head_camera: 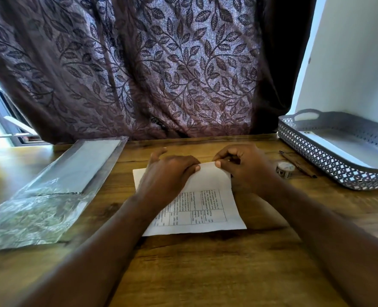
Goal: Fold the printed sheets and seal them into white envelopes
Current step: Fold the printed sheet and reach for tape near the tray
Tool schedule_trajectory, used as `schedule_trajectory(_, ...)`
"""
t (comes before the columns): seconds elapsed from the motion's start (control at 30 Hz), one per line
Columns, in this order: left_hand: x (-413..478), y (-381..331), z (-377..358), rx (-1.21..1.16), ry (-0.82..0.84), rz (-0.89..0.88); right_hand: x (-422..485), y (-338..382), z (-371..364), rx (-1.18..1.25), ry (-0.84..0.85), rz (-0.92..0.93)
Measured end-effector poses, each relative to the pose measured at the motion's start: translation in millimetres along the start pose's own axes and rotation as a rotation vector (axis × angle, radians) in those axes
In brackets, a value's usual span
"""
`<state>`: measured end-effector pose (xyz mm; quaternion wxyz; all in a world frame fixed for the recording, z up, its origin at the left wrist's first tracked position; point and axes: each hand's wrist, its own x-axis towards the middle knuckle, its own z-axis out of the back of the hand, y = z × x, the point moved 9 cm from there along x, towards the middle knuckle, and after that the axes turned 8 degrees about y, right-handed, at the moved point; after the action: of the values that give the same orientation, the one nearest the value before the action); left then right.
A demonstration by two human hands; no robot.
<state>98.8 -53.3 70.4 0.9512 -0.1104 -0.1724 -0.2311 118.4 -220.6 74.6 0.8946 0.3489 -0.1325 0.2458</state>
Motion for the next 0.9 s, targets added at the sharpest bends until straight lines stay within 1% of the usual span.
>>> schedule_trajectory(0.2, -3, 18, 4, -0.013, -0.033, 0.072, -2, -13, 2, 0.016, 0.003, -0.042)
schedule_trajectory(0.4, -6, 47, 12, -0.037, -0.075, 0.191, -3, -35, 16, 0.051, -0.040, -0.109)
schedule_trajectory(0.53, -10, 69, 10, -0.134, -0.098, 0.256, -4, -43, 19, 0.033, -0.054, -0.135)
schedule_trajectory(0.67, -10, 86, 3, -0.250, -0.047, 0.357, -5, -49, 20, 0.045, -0.060, -0.157)
schedule_trajectory(0.8, -11, 96, 1, -0.417, -0.063, 0.369, -5, -51, 22, 0.047, -0.077, -0.170)
schedule_trajectory(0.83, -11, 96, 1, -0.459, -0.068, 0.364, -5, -53, 22, 0.084, -0.080, -0.183)
schedule_trajectory(0.9, -12, 94, 5, -0.511, -0.096, 0.352, -7, -59, 17, 0.277, -0.046, -0.228)
